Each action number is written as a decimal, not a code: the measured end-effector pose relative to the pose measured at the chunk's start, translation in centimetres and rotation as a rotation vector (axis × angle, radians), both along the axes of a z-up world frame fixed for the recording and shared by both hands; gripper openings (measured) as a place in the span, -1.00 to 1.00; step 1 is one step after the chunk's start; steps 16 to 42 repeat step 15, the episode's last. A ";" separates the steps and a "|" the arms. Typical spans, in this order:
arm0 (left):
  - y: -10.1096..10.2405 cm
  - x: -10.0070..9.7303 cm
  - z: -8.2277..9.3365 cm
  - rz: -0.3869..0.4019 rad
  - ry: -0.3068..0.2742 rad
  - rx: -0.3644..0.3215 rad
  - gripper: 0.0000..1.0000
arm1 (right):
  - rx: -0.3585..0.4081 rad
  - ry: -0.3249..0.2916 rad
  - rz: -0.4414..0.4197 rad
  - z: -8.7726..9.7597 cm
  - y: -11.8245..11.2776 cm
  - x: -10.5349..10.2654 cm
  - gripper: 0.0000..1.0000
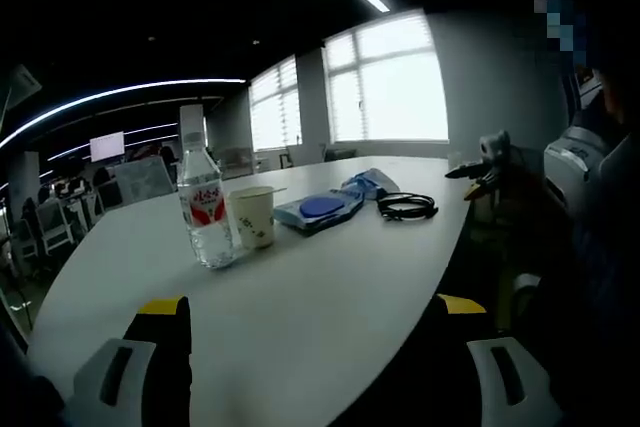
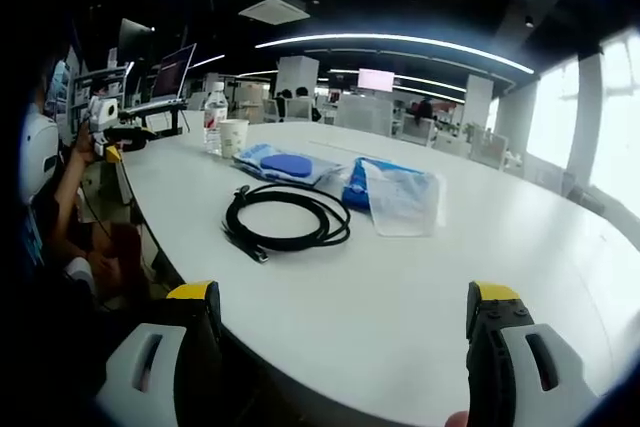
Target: Arrange the tabletop items into an orderly group along one side of the table until the central work area is clear of visible clutter.
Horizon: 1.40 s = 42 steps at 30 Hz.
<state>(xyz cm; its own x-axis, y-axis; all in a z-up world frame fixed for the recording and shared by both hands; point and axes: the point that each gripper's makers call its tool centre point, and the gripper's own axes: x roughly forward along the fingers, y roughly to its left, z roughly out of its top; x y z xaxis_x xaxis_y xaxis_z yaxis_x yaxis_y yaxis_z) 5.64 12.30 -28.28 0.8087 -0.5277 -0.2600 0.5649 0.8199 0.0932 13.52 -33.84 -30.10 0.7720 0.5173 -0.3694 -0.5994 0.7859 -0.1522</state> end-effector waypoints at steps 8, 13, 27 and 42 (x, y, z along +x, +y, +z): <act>0.1 -0.1 0.3 0.009 -0.009 0.001 1.00 | 0.001 -0.014 0.013 0.5 0.6 -0.4 1.00; 0.5 0.0 0.4 0.020 -0.009 0.005 1.00 | -0.002 -0.017 0.014 0.6 0.6 -0.5 1.00; 0.5 0.1 0.5 0.021 -0.009 0.007 1.00 | -0.001 -0.018 0.013 0.6 0.6 -0.5 1.00; 0.5 0.1 0.5 0.021 -0.009 0.007 1.00 | -0.001 -0.018 0.013 0.6 0.6 -0.5 1.00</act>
